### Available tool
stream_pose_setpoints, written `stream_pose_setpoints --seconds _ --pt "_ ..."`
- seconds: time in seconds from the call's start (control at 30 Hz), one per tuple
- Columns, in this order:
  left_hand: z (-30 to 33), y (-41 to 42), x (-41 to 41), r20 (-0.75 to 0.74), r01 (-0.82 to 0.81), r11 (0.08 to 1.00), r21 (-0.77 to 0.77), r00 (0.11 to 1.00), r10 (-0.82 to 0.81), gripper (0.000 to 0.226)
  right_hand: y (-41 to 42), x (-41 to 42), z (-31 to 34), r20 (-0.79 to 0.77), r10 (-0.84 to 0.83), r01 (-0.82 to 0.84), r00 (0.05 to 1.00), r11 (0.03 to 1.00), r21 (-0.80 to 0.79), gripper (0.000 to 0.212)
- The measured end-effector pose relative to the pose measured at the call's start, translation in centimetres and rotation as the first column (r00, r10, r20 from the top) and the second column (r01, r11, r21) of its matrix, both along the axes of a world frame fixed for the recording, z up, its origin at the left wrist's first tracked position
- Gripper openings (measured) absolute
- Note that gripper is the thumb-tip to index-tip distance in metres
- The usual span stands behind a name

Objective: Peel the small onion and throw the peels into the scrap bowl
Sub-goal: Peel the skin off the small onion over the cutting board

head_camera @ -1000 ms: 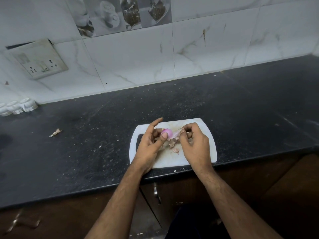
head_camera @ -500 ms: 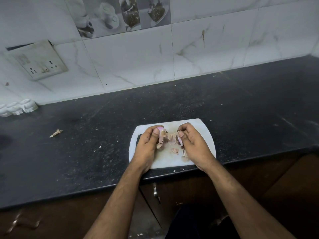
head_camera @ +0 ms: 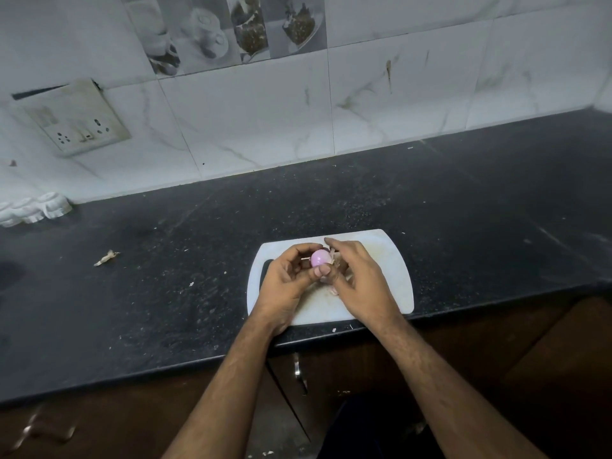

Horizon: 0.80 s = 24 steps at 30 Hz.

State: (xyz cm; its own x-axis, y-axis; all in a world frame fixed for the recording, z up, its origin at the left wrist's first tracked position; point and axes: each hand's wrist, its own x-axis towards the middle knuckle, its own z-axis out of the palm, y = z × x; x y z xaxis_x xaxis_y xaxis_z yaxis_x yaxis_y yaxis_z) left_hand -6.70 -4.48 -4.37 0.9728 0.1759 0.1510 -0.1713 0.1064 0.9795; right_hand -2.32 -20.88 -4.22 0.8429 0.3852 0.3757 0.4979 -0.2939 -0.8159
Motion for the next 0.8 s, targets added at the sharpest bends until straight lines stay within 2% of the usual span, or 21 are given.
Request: stream_pose_setpoints --seconds 0.17,0.4,0.53,0.67,0.8 --pt "0.16 -0.07 -0.21 0.010 0.005 1.000 0.003 1.000 -0.005 0.044 0.08 0.05 -0.10 -0.026 -0.029 0.029 0.999 1.000 0.011 0.048" --pt "0.02 -0.01 -0.22 0.004 -0.021 0.999 0.026 1.000 0.021 0.036 0.16 -0.22 -0.49 0.053 -0.175 0.177 0.983 0.984 -0.028 0.007" --pt "-0.09 -0.04 -0.13 0.004 -0.019 1.000 0.025 1.000 0.019 0.033 0.26 -0.13 -0.06 0.101 -0.138 0.154 0.985 0.972 -0.179 0.015" --pt "0.10 -0.10 -0.22 0.009 -0.019 1.000 -0.008 1.000 0.019 0.032 0.35 0.09 0.09 0.061 -0.065 0.080 0.996 0.948 -0.307 0.016" --pt "-0.17 -0.06 -0.11 0.005 -0.027 1.000 0.006 1.000 0.027 0.029 0.10 0.49 0.18 0.016 -0.007 0.011 1.000 0.969 -0.248 0.022"
